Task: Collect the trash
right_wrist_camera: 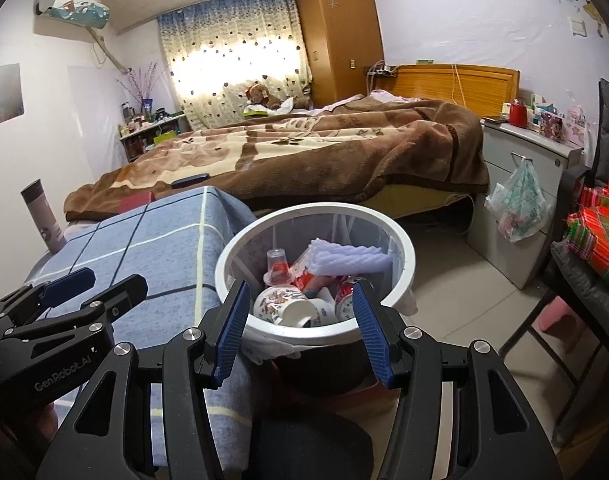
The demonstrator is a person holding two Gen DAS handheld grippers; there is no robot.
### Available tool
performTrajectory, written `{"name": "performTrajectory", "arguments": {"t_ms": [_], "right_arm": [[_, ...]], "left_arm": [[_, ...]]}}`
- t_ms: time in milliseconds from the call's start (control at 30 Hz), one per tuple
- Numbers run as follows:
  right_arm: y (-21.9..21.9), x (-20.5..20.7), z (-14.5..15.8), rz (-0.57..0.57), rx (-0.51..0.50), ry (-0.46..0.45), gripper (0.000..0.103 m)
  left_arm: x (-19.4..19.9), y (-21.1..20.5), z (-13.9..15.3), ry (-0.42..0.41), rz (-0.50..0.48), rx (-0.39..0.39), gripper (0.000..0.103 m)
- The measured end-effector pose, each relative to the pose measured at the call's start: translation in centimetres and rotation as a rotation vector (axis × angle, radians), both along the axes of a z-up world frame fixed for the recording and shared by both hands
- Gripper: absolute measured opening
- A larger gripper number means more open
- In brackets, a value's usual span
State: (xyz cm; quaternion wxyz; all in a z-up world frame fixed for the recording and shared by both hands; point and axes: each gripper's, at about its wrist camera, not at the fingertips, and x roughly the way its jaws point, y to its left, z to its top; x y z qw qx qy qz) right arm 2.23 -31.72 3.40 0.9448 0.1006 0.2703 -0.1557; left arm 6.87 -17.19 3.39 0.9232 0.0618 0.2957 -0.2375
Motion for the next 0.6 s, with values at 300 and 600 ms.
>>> {"name": "performTrajectory", "arguments": {"t_ms": [300, 600], "right_arm": [[0.41, -0.38, -0.05, 0.000, -0.001, -0.006, 0.055], [0.72, -0.38, 0.05, 0.005, -0.001, -0.006, 0.055]], "left_arm": [[-0.28, 0.40, 0.03, 0.001, 0.014, -0.003, 0.073], [-0.52, 0.54, 0.16, 0.001, 0.015, -0.005, 0.073]]}}
